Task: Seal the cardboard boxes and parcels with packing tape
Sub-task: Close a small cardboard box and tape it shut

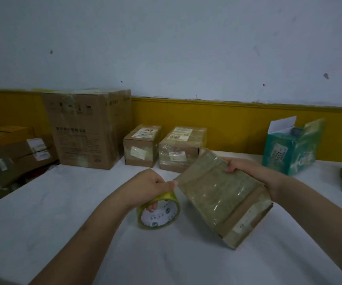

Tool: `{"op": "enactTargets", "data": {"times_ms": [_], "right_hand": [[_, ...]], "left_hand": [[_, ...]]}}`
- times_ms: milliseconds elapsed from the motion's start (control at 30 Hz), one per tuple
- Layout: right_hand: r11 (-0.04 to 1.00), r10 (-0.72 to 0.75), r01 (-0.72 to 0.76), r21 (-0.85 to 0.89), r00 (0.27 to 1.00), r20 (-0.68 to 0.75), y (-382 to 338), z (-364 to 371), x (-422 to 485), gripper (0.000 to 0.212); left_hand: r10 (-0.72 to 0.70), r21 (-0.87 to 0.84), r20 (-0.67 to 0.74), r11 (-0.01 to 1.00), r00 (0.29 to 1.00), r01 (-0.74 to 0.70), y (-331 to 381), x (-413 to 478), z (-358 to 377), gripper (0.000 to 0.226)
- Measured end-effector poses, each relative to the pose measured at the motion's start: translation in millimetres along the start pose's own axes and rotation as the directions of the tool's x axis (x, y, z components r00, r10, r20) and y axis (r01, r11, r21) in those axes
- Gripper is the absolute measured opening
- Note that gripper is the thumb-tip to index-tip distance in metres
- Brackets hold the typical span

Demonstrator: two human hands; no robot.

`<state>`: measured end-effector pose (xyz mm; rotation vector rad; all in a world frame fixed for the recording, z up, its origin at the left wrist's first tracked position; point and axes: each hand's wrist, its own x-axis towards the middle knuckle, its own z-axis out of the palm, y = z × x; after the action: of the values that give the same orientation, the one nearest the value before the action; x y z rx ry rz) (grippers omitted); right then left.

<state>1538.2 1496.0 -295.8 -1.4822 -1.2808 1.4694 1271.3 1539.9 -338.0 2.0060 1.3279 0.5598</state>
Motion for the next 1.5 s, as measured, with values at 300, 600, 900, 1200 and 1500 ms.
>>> {"op": "enactTargets", "data": {"times_ms": [300,600,900,1200,1500], "right_hand": [[0.987,0.079,-0.058,0.147,0.986,-0.144,39,-3,9,0.053],[0.263,-0.174,0.060,-0.963,0.985,0.014,2,25,14,0.079],[0.325,-0.167,-0.071,-0.943,0.977,-0.132,-19,59,33,0.096],[0.975,-0.142,0.118,-0.186,0.982,-0.121,-34,18,-1,0.049],[0.890,-0.021,0.032,0.454,0.999,-0.029,-6,29,-2,0.049]], "left_hand": [[-0.023,-0.096,-0.136,0.995,0.990,0.010,0,26,16,0.053],[-0.012,-0.180,-0.206,0.983,0.978,-0.026,-7,41,22,0.050],[0.078,-0.515,-0.205,0.839,0.976,-0.175,-21,23,18,0.041],[0.190,-0.149,-0.289,0.959,0.938,-0.240,3,6,-40,0.057],[0.076,-0.271,-0.261,0.951,0.962,-0.148,17,8,-29,0.052]]}}
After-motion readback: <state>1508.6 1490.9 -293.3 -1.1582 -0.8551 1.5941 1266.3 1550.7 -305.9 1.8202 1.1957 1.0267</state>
